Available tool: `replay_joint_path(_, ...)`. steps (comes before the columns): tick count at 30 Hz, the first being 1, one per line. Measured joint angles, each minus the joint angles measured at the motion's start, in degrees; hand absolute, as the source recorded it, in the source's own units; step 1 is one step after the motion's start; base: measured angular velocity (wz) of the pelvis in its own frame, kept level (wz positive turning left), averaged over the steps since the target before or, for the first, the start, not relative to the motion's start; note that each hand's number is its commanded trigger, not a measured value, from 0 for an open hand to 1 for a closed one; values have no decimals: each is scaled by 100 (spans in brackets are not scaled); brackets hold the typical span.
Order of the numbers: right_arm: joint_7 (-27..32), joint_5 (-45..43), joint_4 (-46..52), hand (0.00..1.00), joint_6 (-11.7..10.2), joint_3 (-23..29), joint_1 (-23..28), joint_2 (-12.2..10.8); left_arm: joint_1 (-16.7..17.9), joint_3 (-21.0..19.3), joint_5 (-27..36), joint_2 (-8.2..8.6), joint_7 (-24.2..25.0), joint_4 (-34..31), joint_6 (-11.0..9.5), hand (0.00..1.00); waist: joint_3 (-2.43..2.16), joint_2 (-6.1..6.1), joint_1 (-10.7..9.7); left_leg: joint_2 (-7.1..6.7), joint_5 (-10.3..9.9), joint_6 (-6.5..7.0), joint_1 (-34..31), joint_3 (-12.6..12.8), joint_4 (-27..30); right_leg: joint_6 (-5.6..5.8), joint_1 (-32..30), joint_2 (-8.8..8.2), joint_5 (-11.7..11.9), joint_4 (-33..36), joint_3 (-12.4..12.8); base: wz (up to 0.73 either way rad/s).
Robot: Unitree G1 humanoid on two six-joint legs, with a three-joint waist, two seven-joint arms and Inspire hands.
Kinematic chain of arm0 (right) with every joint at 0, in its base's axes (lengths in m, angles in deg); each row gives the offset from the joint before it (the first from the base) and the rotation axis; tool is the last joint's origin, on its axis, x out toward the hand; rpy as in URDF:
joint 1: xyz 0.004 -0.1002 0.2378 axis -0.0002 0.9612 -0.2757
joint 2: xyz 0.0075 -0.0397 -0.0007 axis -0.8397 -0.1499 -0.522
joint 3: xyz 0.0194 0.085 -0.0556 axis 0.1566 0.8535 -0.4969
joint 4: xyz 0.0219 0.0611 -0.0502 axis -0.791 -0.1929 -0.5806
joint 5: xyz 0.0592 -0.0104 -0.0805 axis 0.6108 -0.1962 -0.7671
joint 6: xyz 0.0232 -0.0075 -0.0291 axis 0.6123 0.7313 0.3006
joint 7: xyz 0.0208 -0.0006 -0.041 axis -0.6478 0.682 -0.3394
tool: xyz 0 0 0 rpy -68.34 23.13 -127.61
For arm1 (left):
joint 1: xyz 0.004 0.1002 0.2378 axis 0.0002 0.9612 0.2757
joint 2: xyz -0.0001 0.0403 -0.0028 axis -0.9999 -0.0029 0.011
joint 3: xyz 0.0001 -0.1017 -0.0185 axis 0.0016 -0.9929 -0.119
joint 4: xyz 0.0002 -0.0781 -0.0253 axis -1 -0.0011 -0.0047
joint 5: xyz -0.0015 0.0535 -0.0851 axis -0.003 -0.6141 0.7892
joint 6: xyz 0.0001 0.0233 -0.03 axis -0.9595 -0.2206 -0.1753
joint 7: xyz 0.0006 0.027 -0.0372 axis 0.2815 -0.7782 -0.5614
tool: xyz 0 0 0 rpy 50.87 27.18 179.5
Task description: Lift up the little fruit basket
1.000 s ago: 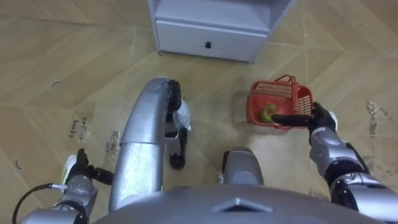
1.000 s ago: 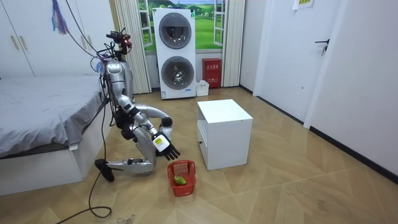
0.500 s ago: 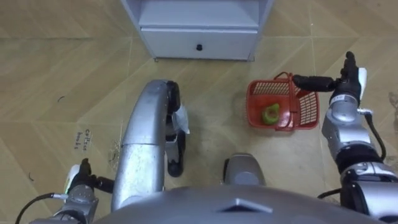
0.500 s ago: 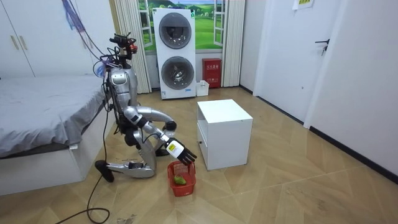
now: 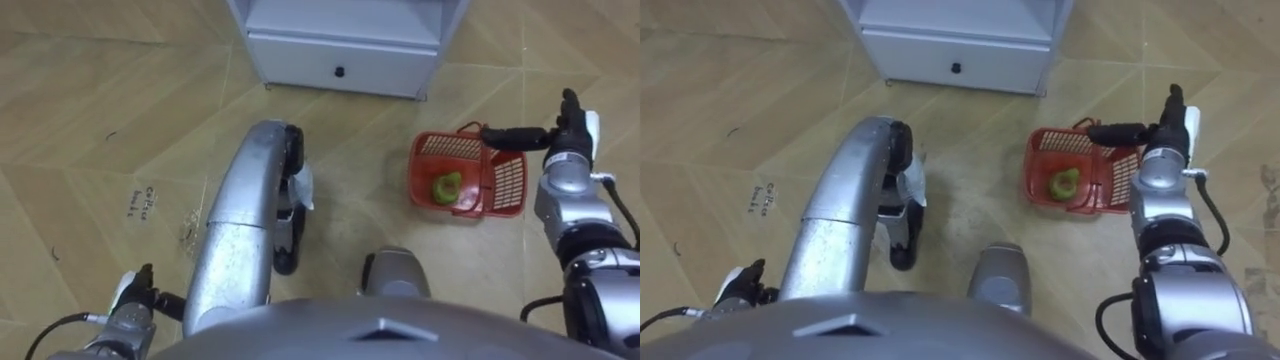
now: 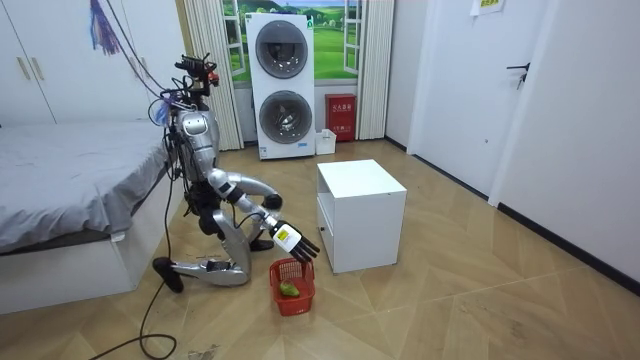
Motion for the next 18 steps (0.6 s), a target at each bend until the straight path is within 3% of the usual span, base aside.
replay_joint_path(10,-428,343,-924,0,1,-401,-334,319,-21,259,-1,-25,182,-30,146,0,22,157,255,10,32,-28,-258,18,-29,27,-272,2,-13,25,4,1)
replay_joint_path(18,-675,1043,-1243,0,7,-622,-372,447,-86,424,119,-125,367,-58,160,0,27,191,373,13,59,-2,-539,37,-27,37,-583,-14,-18,54,-3,3)
